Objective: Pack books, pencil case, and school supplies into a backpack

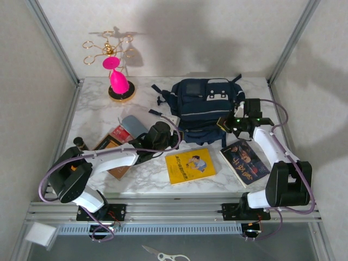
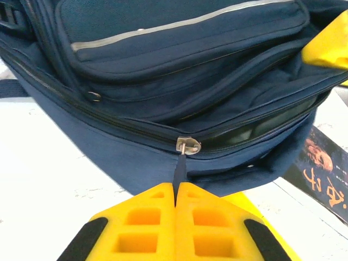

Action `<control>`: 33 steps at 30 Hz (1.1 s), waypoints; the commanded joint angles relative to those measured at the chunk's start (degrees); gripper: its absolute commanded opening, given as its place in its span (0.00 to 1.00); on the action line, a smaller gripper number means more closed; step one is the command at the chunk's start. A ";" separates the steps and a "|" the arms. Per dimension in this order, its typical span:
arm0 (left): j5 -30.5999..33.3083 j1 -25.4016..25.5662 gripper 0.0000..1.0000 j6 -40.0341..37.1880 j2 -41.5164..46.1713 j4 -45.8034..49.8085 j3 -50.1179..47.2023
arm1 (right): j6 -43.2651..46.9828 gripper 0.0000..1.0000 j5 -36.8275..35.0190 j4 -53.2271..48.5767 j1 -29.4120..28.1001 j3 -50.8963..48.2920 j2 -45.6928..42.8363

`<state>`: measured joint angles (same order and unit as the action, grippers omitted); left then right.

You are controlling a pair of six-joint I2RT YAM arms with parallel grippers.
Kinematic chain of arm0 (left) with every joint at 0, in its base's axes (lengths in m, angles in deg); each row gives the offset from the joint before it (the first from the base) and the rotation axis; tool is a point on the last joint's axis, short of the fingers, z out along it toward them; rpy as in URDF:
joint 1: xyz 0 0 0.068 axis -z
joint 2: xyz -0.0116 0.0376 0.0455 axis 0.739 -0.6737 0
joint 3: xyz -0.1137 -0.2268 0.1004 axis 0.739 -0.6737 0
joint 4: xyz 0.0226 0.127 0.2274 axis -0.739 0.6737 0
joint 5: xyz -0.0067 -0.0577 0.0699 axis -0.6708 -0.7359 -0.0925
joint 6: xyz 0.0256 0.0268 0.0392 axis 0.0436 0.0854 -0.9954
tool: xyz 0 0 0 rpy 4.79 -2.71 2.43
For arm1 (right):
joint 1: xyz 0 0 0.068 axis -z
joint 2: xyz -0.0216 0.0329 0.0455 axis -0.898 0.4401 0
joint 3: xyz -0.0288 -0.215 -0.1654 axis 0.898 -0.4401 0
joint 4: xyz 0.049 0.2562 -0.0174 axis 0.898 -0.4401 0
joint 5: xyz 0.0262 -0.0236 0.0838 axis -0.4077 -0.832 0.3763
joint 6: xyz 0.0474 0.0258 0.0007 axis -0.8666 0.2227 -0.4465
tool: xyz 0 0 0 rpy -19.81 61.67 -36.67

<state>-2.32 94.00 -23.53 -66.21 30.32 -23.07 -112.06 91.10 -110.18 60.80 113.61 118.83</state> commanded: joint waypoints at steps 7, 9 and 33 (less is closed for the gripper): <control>-4.95 -0.64 0.00 0.01 -5.07 -5.74 3.11 | -3.31 0.67 -4.85 0.67 -1.11 -0.93 -4.87; -5.37 -0.56 0.00 0.10 -5.40 -6.10 3.22 | -5.80 0.77 -6.31 -1.36 -2.29 -2.00 -7.66; -4.93 -0.47 0.00 -0.68 -5.11 -6.62 1.61 | -57.85 0.63 -26.74 29.22 -24.77 -13.32 2.41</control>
<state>-6.49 93.89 -23.53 -71.59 26.43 -21.85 -165.70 67.80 -84.46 36.67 97.17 118.24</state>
